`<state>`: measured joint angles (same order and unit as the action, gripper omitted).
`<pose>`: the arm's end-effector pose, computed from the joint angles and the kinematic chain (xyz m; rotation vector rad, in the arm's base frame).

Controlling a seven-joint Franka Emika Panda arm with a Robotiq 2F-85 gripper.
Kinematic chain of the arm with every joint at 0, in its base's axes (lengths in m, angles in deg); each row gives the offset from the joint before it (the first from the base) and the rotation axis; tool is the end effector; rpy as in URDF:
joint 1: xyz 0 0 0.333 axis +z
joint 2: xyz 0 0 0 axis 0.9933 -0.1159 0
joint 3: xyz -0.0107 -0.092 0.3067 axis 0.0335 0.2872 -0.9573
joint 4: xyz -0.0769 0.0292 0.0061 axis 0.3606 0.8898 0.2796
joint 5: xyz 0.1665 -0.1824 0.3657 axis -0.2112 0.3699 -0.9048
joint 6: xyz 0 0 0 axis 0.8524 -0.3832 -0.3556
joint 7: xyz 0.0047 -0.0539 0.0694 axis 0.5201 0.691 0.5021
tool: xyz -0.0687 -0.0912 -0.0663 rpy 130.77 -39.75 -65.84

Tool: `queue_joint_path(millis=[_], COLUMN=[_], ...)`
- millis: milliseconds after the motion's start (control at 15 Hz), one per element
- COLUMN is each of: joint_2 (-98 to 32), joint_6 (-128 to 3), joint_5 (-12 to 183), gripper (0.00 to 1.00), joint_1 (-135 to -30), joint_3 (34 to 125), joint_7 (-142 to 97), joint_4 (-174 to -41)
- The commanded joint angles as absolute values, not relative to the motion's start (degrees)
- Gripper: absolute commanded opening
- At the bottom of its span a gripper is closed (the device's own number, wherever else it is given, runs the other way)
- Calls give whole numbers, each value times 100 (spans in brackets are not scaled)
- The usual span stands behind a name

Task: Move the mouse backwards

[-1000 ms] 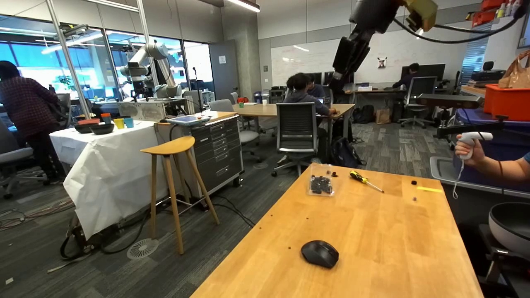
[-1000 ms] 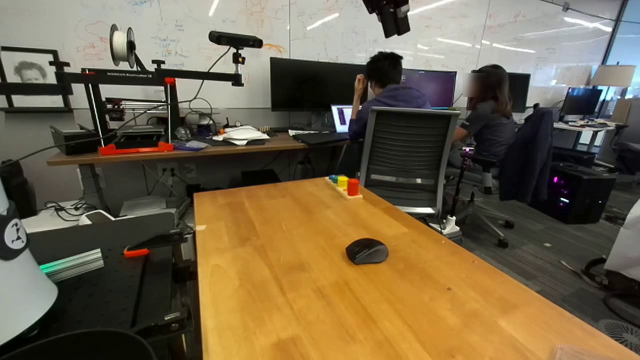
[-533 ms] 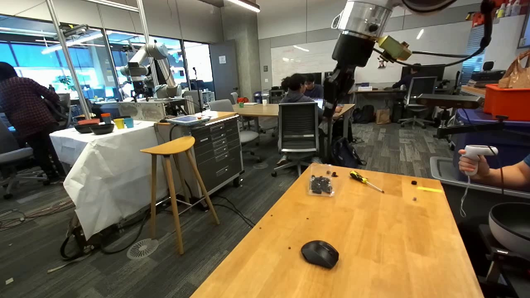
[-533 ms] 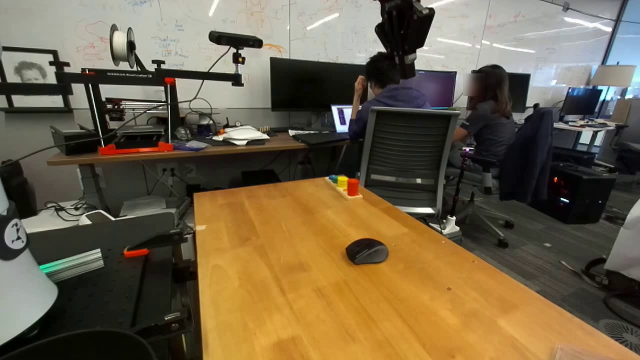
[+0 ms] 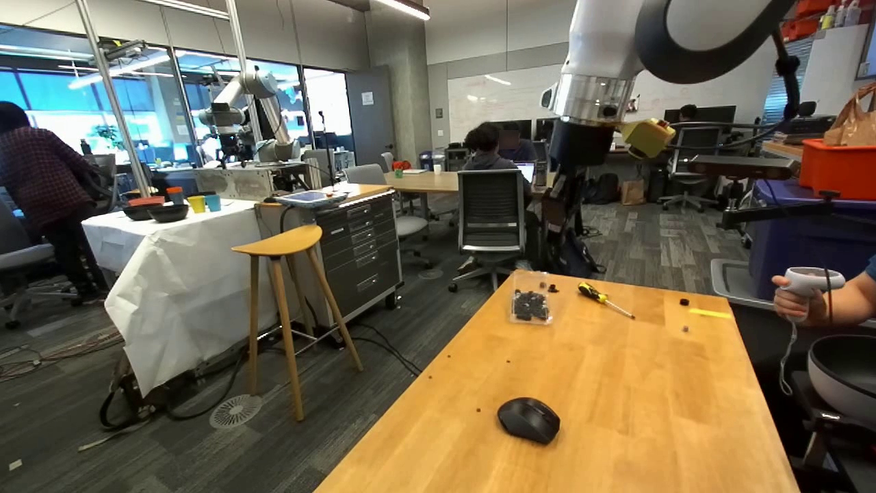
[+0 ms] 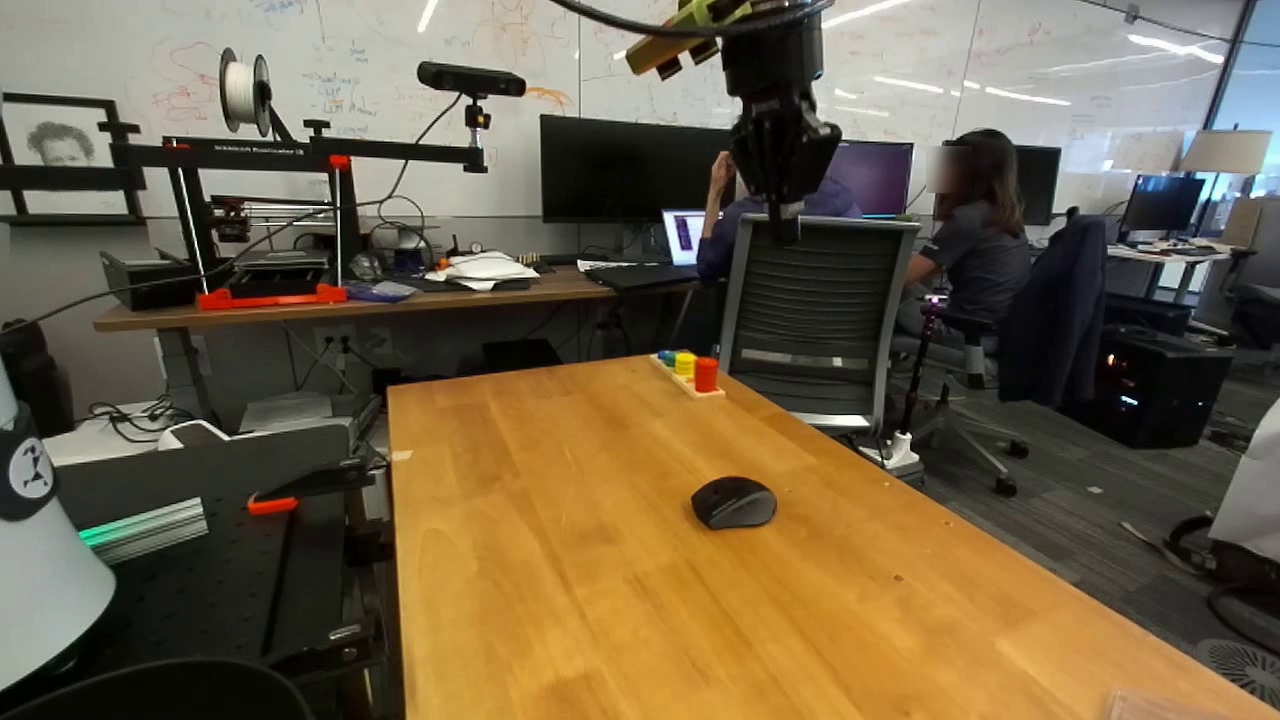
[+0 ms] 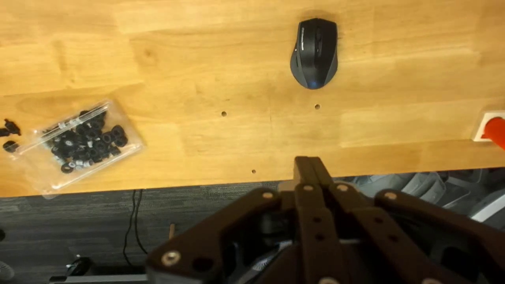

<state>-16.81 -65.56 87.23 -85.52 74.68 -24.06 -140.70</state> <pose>0.5965 -0.0191 0.3578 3.0664 -0.1178 0.3268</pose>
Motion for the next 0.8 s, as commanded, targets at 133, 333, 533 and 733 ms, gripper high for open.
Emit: queue_joint_path(millis=[133, 333, 533, 733], joint_2=[-1794, -1913, -2085, -2283], joint_6=[-6660, -6746, -6877, -7038], joint_5=[8981, 9134, 9314, 9482], gripper=[4, 3, 3, 2], joint_1=[-8464, -8480, -8489, -8484], joint_3=[7515, 7550, 7603, 7668], joint_7=[-2451, -2465, -2475, -2503], joint_4=[-14508, -14718, -14867, -14983])
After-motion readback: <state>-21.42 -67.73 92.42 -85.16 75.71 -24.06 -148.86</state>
